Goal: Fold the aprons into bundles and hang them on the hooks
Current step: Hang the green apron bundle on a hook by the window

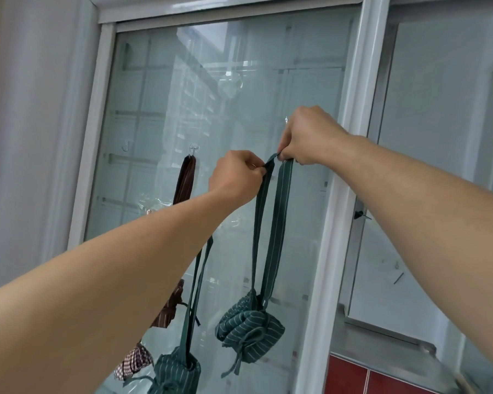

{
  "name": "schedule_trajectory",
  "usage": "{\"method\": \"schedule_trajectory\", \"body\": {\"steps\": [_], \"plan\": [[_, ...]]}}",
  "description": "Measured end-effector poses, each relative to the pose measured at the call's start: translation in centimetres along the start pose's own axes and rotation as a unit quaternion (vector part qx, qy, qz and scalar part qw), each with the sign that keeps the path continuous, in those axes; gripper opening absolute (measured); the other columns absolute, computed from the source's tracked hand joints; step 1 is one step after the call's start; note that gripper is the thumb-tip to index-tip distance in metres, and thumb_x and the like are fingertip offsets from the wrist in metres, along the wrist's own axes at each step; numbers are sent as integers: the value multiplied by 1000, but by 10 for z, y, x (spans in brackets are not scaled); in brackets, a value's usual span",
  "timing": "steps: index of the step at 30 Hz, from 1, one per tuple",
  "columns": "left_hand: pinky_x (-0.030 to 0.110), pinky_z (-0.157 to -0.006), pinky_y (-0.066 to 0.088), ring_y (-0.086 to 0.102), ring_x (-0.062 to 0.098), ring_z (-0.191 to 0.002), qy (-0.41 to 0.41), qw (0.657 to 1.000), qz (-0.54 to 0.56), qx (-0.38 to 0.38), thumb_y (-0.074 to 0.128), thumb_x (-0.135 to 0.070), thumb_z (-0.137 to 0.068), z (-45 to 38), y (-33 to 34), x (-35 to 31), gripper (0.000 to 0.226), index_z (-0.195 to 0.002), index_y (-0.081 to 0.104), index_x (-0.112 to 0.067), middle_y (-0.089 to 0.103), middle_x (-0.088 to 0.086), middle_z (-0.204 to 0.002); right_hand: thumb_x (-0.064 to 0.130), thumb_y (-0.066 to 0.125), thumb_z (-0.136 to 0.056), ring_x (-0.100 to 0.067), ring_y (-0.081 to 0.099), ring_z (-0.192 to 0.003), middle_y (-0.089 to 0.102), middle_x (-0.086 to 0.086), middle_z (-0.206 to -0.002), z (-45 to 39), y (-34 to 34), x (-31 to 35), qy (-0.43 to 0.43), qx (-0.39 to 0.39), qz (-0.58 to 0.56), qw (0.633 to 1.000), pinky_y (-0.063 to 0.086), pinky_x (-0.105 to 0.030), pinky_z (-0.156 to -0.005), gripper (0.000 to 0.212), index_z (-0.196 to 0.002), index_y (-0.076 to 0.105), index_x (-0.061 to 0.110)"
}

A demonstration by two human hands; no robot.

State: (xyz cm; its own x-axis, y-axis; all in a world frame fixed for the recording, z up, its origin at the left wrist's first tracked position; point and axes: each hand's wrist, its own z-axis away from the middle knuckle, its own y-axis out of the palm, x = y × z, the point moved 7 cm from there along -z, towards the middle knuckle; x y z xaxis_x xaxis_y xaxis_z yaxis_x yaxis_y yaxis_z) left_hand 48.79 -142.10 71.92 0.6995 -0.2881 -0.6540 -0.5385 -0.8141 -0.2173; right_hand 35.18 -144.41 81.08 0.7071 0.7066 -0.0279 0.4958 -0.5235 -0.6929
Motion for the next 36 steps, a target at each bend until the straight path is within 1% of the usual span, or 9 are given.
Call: {"method": "schedule_trajectory", "body": {"steps": [4,7,11,15,18,20,24,33,36], "plan": [[42,-84,60,70,15,-84,18,999,22,14,66,-26,-94,5,4,-1,9,-88,70,-30,73,-7,-87,9,81,-84,-14,66,-74,68,6,-76,1,-1,-1,-4,26,24,999,52,-27,-67,12,-88,81,20],[28,-73,56,65,10,-78,43,997,64,-6,63,-21,-96,6,0,-10,7,-97,69,-20,70,-6,-85,5,67,-91,-17,72,-69,70,2,-76,2,-5,-3,13,19,-21,1000,55,-25,-62,18,-89,78,19],[27,-60,47,54,12,-64,60,992,106,-37,60,-18,-96,8,-3,-19,5,-93,64,-18,59,-3,-73,5,63,-93,-20,76,-70,74,-4,-77,2,-14,-4,30,13,-62,998,63,-35,-77,18,-93,77,17],[38,-71,57,63,16,-70,39,997,63,-35,61,-19,-95,8,3,-14,6,-92,66,-21,66,-3,-77,7,72,-88,-19,72,-64,70,0,-73,5,-6,-9,26,22,-15,999,62,-33,-68,15,-87,78,20],[44,-79,60,68,20,-78,11,999,40,-22,61,-21,-95,9,10,-4,7,-93,67,-23,68,-4,-81,18,79,-84,-19,67,-75,64,9,-74,10,2,-14,11,-5,9,1000,42,-24,-54,14,-79,73,30],[46,-81,59,68,20,-79,3,999,26,-22,60,-22,-96,9,12,-1,7,-94,66,-24,68,-4,-82,24,81,-84,-17,62,-82,61,13,-76,13,3,-16,-2,-33,28,999,33,-26,-56,12,-79,73,33],[44,-84,59,67,17,-83,0,1000,12,-17,61,-21,-95,10,13,3,6,-96,67,-23,69,-6,-86,29,83,-82,-19,63,-82,67,11,-82,17,6,-15,-7,-41,57,997,37,-28,-62,6,-85,78,31],[36,-79,59,68,17,-84,-5,998,-18,59,73,-25,-92,24,16,8,8,-86,68,-25,69,-8,-84,43,84,-80,-27,65,-101,69,2,-110,20,17,-11,19,62,96,993,51,-36,-80,35,-108,73,25],[39,-79,61,71,18,-84,-21,998,-27,59,81,-29,-85,26,8,8,11,-82,71,-26,72,-6,-82,44,78,-86,-27,69,-91,71,1,-106,23,15,-10,22,92,89,992,51,-34,-79,33,-111,72,23]]}}
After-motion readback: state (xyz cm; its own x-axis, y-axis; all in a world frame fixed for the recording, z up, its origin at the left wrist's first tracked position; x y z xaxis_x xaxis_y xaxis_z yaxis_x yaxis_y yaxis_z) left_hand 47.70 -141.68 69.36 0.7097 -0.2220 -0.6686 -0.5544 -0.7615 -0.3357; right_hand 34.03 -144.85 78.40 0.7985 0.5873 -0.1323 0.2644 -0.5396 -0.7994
